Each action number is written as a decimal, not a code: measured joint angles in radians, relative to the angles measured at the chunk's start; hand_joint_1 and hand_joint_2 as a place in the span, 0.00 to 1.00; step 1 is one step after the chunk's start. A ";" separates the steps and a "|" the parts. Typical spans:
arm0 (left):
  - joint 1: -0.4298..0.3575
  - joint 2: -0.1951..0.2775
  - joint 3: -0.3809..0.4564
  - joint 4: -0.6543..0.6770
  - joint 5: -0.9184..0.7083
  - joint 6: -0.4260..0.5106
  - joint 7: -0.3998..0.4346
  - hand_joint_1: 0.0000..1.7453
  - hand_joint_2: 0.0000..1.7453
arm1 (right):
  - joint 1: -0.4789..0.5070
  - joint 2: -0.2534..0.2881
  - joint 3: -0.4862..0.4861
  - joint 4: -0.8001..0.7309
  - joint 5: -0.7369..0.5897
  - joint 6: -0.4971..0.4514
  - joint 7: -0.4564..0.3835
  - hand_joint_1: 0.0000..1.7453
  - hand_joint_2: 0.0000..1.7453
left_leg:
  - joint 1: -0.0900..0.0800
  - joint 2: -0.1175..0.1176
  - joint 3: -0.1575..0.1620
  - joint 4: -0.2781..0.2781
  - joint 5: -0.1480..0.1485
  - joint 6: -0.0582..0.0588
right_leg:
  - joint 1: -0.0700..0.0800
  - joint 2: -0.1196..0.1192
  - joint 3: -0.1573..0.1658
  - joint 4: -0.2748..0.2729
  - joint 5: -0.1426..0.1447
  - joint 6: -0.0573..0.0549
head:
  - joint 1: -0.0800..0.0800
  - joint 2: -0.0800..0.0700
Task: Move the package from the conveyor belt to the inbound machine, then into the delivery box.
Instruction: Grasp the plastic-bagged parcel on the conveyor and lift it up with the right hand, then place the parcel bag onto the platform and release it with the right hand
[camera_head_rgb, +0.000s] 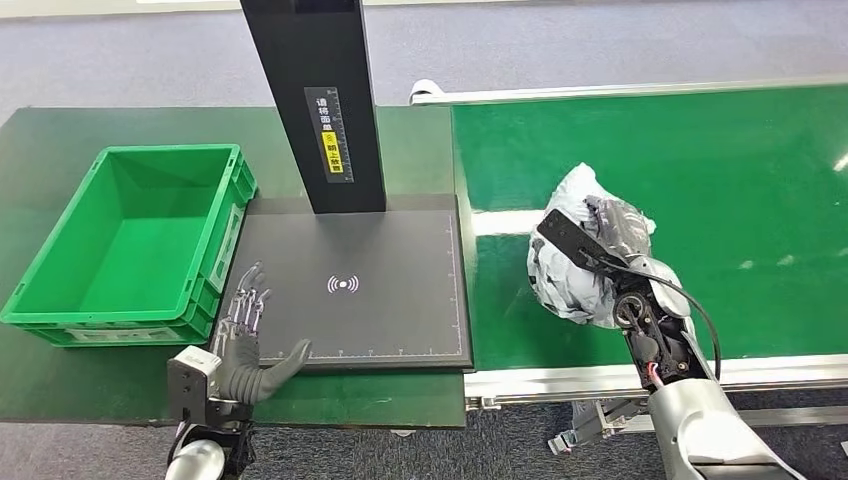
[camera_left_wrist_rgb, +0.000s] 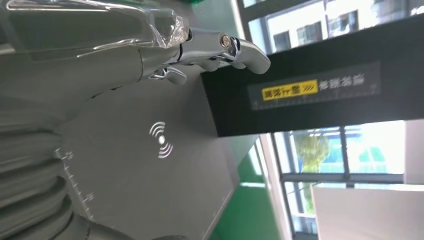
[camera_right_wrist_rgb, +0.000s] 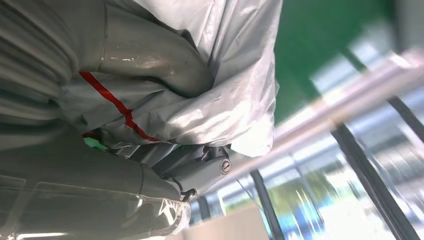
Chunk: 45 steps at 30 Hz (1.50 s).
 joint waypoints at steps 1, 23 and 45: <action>-0.002 -0.001 0.000 -0.002 0.004 0.006 -0.005 0.00 1.00 | 0.013 0.007 -0.005 -0.036 -0.025 -0.029 -0.026 1.00 1.00 | 0.000 0.000 0.000 0.000 0.000 0.000 | 0.000 0.000 0.000 0.000 0.000 0.000 | 0.000 0.000; -0.071 -0.009 -0.005 0.007 0.210 0.119 -0.108 0.00 1.00 | 0.098 0.200 0.404 -0.194 0.017 -0.267 -0.250 1.00 1.00 | 0.000 0.003 0.000 -0.001 0.000 0.000 | 0.001 0.001 -0.001 0.000 0.000 -0.001 | 0.000 0.000; -0.060 0.004 -0.001 0.022 0.193 0.103 -0.113 0.00 1.00 | -0.034 0.293 0.596 0.155 -0.163 0.071 -0.101 0.00 1.00 | 0.001 0.002 0.002 0.000 0.000 0.000 | 0.001 0.001 0.001 0.000 0.000 -0.001 | 0.000 0.000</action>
